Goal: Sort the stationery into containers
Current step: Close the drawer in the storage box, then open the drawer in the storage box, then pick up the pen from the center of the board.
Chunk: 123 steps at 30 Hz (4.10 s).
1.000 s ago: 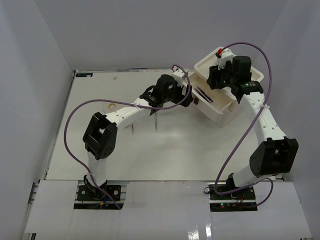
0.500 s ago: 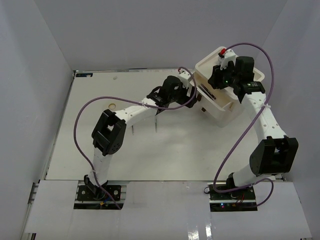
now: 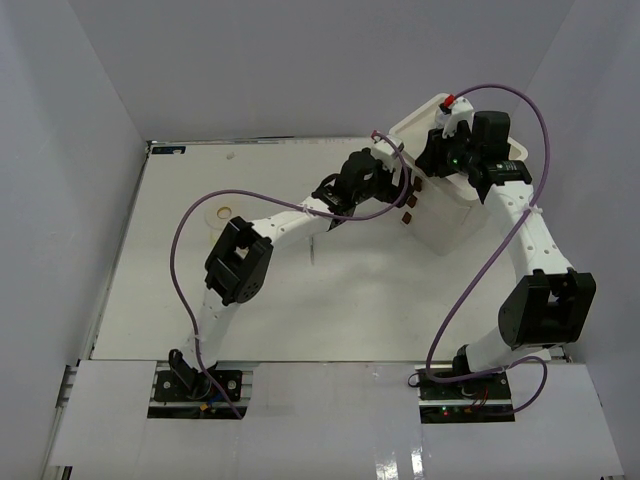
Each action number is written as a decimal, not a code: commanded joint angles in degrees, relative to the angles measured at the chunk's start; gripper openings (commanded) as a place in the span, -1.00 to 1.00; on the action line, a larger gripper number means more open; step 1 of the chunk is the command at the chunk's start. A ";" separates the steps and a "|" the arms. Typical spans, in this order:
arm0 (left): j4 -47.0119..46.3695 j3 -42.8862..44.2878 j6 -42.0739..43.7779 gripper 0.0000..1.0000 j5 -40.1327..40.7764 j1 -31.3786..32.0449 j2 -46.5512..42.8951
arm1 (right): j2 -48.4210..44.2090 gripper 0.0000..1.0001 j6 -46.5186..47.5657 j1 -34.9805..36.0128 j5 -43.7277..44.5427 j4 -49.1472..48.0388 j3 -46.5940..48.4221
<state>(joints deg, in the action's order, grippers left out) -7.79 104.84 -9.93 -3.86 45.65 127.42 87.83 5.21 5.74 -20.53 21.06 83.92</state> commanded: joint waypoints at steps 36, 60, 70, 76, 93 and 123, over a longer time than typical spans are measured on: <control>-12.16 -6.84 4.83 0.74 -4.58 1.37 0.11 | 1.64 -0.14 -0.20 1.65 1.20 4.34 0.46; -16.38 -2.71 6.07 0.44 -6.42 2.16 4.86 | 1.82 -0.15 -0.12 1.65 0.58 3.64 0.10; -15.59 -2.97 6.07 -0.36 -7.48 2.25 4.60 | 2.25 -0.17 0.23 1.47 1.55 3.73 -0.25; -16.82 -9.03 5.45 -0.71 -6.87 2.43 0.65 | 2.61 -0.21 0.59 1.03 1.99 3.90 0.28; -19.81 -31.09 3.61 -0.90 -5.64 2.52 -14.21 | 1.90 -0.22 1.82 -0.02 4.80 3.64 -1.13; -9.10 -44.46 -2.11 0.75 1.92 2.96 -33.72 | -1.61 0.46 1.73 -0.02 6.20 2.67 0.37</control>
<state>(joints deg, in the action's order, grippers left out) -20.12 60.45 -10.44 -4.75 48.25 99.42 88.18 6.74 6.07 -16.38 20.71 83.90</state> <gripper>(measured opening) 0.857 0.714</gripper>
